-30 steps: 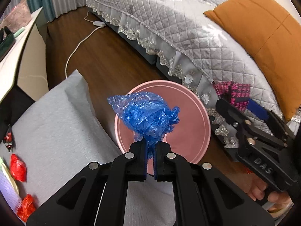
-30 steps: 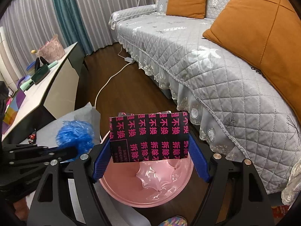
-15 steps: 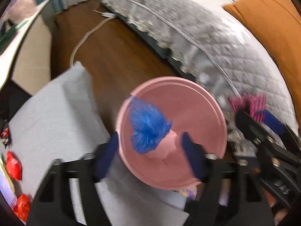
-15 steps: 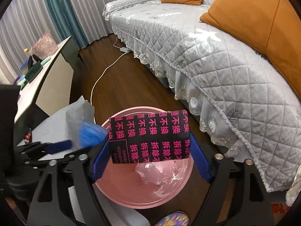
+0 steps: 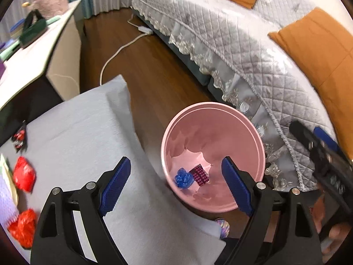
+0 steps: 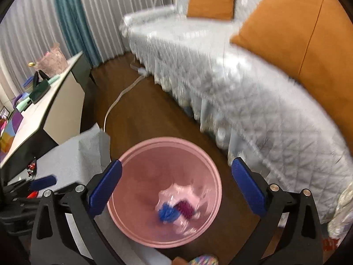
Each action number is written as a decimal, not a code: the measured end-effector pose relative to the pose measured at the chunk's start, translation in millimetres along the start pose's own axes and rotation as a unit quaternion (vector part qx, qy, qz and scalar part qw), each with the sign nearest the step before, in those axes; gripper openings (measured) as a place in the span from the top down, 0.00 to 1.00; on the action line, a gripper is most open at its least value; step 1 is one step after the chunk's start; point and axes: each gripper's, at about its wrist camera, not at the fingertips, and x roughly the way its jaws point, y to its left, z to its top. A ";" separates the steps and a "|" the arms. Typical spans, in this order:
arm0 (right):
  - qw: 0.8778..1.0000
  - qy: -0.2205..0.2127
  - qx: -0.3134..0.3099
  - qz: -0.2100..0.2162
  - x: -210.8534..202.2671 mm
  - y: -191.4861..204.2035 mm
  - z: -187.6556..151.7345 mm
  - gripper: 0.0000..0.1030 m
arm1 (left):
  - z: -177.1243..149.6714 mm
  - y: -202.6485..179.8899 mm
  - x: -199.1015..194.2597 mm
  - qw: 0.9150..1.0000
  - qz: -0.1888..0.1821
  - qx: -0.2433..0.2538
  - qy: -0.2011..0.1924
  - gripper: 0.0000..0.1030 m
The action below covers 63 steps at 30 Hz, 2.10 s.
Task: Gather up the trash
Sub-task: 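Move both grippers back over the trash pile on the table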
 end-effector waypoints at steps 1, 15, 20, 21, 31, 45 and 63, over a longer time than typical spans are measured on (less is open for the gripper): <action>1.000 -0.021 -0.011 -0.005 -10.1 5.3 0.3 0.05 | -6.6 4.1 -11.3 1.000 0.002 0.000 -0.007 0.21; 0.985 -0.101 -0.084 0.111 -147.0 108.0 -32.2 0.05 | -114.2 95.6 -181.1 0.989 0.095 -0.017 -0.114 0.17; 0.980 -0.066 -0.098 0.158 -172.2 142.6 -80.2 0.05 | -162.3 129.5 -207.0 0.983 0.126 -0.045 -0.128 0.17; 0.978 -0.059 -0.106 0.169 -176.5 151.1 -93.7 0.05 | -173.3 135.2 -210.0 0.982 0.131 -0.052 -0.128 0.17; 0.957 -0.061 -0.191 0.211 -194.8 210.2 -183.4 0.05 | -267.8 193.5 -204.4 0.967 0.170 -0.141 -0.127 0.16; 0.955 0.010 -0.211 0.209 -153.9 222.9 -218.4 0.05 | -286.9 208.1 -172.7 0.962 0.198 -0.153 -0.107 0.16; 0.956 0.025 -0.209 0.206 -144.7 222.5 -219.1 0.05 | -283.7 211.0 -173.1 0.962 0.188 -0.168 -0.105 0.16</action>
